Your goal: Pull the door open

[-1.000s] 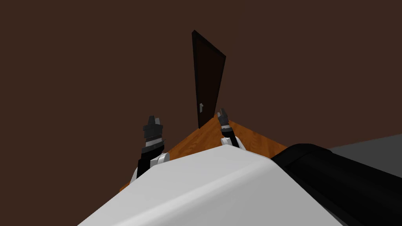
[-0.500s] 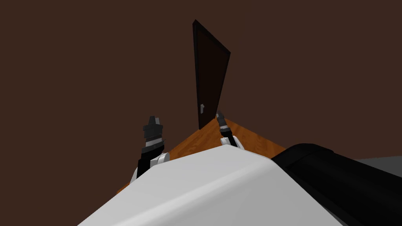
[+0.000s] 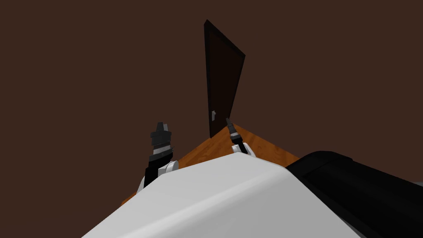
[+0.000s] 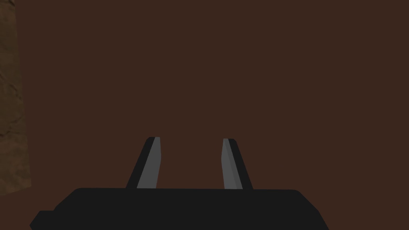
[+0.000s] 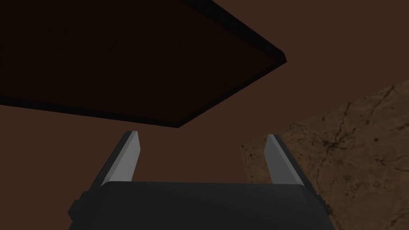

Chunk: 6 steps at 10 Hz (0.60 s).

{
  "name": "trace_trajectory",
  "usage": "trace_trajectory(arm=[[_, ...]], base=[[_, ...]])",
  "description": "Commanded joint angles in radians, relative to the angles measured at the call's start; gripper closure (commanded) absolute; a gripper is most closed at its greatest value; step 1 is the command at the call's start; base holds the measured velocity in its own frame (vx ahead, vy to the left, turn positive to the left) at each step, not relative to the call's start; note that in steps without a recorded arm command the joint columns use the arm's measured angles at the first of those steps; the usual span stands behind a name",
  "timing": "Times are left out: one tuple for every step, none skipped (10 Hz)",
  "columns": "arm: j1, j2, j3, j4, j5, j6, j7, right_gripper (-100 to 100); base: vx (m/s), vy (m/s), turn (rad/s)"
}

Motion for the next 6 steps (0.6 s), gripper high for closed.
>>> trace_trajectory(arm=[[-0.016, -0.008, -0.001, 0.036, 0.02, -0.004, 0.03, -100], [-0.024, -0.013, -0.002, 0.056, 0.033, -0.005, 0.049, -100], [-0.032, -0.019, -0.003, 0.076, 0.046, -0.007, 0.067, -100], [-0.04, -0.024, -0.003, 0.096, 0.059, -0.009, 0.085, -100], [-0.048, -0.03, -0.004, 0.117, 0.072, -0.011, 0.104, -100], [-0.057, -0.035, -0.004, 0.137, 0.085, -0.013, 0.122, -100]], base=[[0.089, -0.066, 0.065], [0.101, -0.062, 0.071], [0.1, -0.047, 0.078], [0.094, -0.065, 0.068], [0.083, -0.076, 0.067], [0.082, -0.071, 0.069]])
